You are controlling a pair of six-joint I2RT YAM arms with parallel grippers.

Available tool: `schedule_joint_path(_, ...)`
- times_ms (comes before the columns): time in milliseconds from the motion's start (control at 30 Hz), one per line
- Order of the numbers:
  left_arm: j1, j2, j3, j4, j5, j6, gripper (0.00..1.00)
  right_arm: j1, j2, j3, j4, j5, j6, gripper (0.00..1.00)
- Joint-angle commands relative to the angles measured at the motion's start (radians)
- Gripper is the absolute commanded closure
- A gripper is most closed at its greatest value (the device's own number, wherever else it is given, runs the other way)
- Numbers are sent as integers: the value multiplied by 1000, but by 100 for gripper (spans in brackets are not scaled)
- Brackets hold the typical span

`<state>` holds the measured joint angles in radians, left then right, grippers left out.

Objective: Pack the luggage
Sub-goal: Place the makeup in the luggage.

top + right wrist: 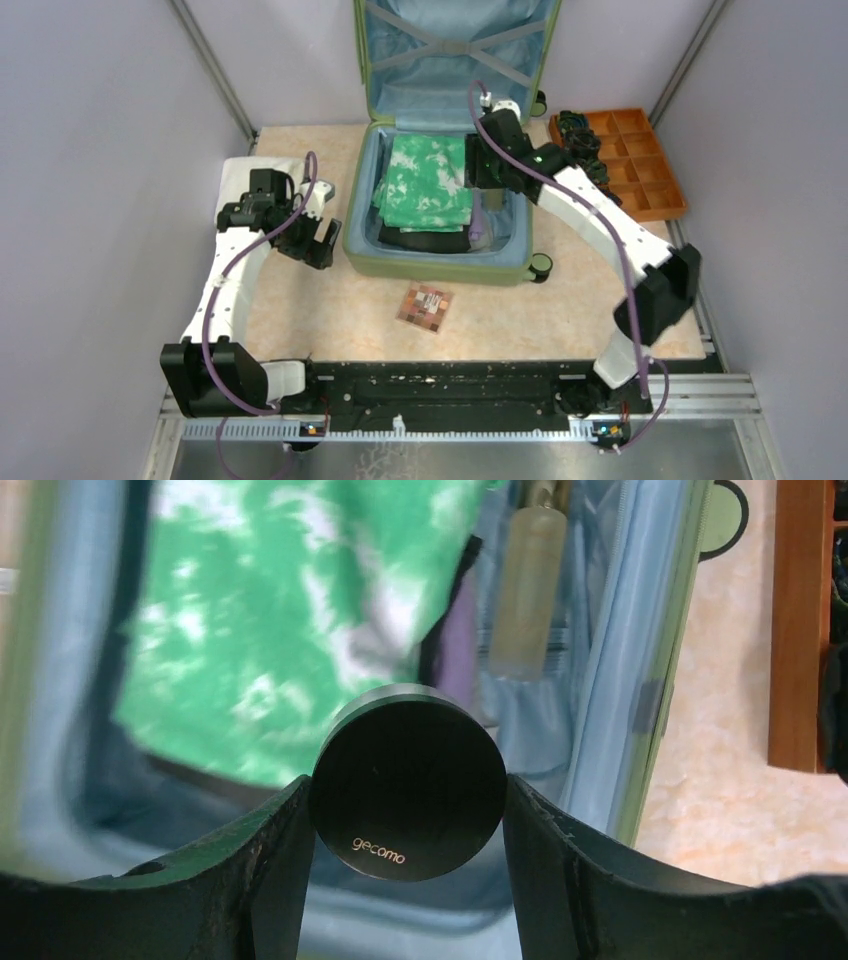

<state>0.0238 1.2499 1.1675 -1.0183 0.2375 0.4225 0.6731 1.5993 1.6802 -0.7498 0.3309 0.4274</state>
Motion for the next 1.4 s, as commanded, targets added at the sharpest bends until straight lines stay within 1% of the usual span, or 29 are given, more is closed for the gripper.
schedule_joint_path(0,3,-14,-3,14,5,12,1,-76,217,108,-50,-34,-58,91)
schedule_joint_path(67,4,-13,-4,15,-1,14,1,-94,283,144,-67,-40,-47,94)
schedule_joint_path(133,3,-13,-11,21,-9,20,1,-99,318,140,-72,-48,-34,95)
schedule_joint_path(333,5,-5,-34,41,-18,36,1,-101,311,-62,24,-49,3,96)
schedule_joint_path(500,5,1,-29,46,-7,41,1,-134,334,-161,88,-59,28,96)
schedule_joint_path(600,5,4,-25,46,-3,42,1,-157,377,-155,100,-45,30,95)
schedule_joint_path(767,5,6,-26,46,0,39,1,-171,437,-97,128,-30,20,89)
schedule_joint_path(833,5,5,-24,45,-4,38,1,-179,473,-57,116,-28,21,82)
schedule_joint_path(933,6,4,-14,41,-10,40,1,-191,508,-11,108,-24,21,61)
schedule_joint_path(1033,7,0,-4,32,-16,44,1,-192,503,22,101,-19,23,40)
schedule_joint_path(1133,7,-6,-1,22,-16,47,1,-170,435,6,114,-15,28,22)
schedule_joint_path(1200,7,-12,0,19,-13,48,1,-141,359,-19,122,8,30,13)
schedule_joint_path(1233,7,-15,-1,17,-11,48,1,-122,325,-32,122,24,33,7)
schedule_joint_path(1267,7,-15,-2,15,-8,48,1,-105,288,-45,114,45,38,2)
schedule_joint_path(1367,7,-22,2,2,-6,52,1,-39,156,-107,107,97,54,1)
